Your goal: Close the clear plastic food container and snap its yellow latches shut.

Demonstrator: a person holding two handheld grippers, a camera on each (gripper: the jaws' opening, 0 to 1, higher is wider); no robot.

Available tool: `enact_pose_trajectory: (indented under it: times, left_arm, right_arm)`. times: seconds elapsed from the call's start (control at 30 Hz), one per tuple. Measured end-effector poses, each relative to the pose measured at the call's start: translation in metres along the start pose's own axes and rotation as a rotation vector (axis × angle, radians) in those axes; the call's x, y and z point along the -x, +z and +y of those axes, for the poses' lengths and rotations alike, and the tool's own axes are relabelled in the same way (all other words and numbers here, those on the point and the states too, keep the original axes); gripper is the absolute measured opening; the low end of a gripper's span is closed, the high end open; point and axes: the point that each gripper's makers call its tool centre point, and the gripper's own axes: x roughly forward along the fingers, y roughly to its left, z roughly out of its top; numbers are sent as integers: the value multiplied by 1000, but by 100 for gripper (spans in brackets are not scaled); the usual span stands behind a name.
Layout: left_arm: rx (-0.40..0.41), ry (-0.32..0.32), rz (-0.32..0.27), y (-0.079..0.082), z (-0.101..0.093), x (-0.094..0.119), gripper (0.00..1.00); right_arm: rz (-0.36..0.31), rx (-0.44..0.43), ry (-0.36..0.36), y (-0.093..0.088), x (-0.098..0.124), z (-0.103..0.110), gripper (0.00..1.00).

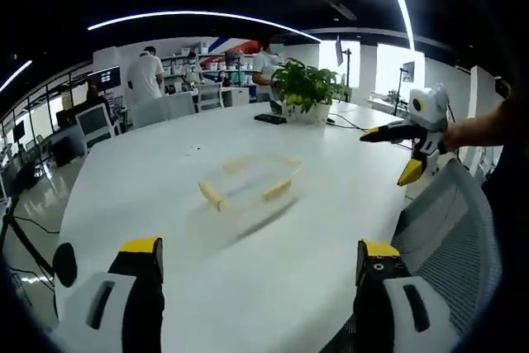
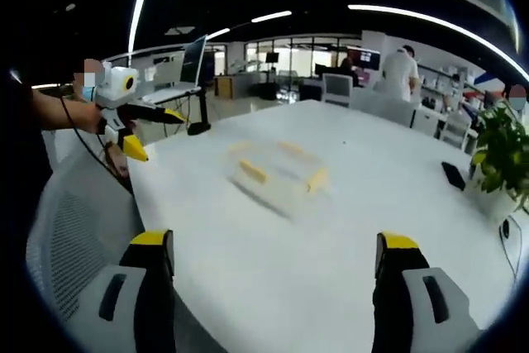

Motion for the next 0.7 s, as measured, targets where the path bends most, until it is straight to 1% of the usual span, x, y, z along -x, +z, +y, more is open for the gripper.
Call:
enact_pose_trajectory:
  times: [0.07,0.17,0.27,0.43,0.7]
  left_arm:
    - [-12,-7,2,-2,-5,4,99]
    - [-26,-19,5,-5,-9,8,99]
    - [-27,-18,9,-6,-9,11,99]
    - [-16,-9,-3,-3,-10,15,99]
    - [-12,-13,-11,-1,-14,17,99]
  right_arm:
    - [-2,-1,-4,1,4,1,100]
    - [-2,13,-14,2,8,-1,100]
    - [5,26,-17,1,10,-3,100]
    - [12,41,-22,0,16,-5,100]
    - [11,39,-29,-2,23,-7,100]
